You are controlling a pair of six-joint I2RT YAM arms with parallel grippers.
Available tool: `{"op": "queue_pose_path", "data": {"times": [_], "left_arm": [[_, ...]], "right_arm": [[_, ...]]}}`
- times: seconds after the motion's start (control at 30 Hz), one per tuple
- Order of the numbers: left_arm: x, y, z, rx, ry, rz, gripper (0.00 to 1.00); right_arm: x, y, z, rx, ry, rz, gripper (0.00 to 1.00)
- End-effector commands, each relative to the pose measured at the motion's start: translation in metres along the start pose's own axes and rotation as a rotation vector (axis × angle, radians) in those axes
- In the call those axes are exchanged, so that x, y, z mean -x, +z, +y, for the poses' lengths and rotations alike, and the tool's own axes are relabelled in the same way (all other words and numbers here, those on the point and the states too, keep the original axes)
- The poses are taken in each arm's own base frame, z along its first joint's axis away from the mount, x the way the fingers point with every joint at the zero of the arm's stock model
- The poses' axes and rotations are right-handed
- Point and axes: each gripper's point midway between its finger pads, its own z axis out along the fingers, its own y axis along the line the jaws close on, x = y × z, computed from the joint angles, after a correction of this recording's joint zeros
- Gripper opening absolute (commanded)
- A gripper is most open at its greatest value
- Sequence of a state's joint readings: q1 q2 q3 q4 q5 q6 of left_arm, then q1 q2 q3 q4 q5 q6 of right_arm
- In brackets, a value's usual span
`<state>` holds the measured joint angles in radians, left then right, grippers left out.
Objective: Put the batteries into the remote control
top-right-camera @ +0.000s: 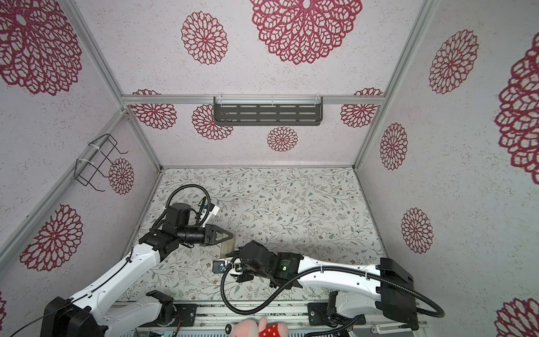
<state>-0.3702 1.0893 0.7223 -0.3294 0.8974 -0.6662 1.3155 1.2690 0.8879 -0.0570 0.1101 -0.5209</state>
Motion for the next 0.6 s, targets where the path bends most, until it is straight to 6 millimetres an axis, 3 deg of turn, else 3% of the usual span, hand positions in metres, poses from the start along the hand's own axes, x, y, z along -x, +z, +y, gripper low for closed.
{"op": "queue_pose_path", "data": {"times": [0.0,0.57], "left_arm": [[-0.005,-0.001,-0.012,-0.063,0.000,0.030,0.00],[-0.006,0.000,-0.008,-0.054,-0.005,0.034,0.00]], "right_arm": [[0.000,0.000,-0.021,-0.101,-0.016,0.026,0.30],[0.006,-0.006,-0.039,-0.230,-0.060,0.035,0.24]]}}
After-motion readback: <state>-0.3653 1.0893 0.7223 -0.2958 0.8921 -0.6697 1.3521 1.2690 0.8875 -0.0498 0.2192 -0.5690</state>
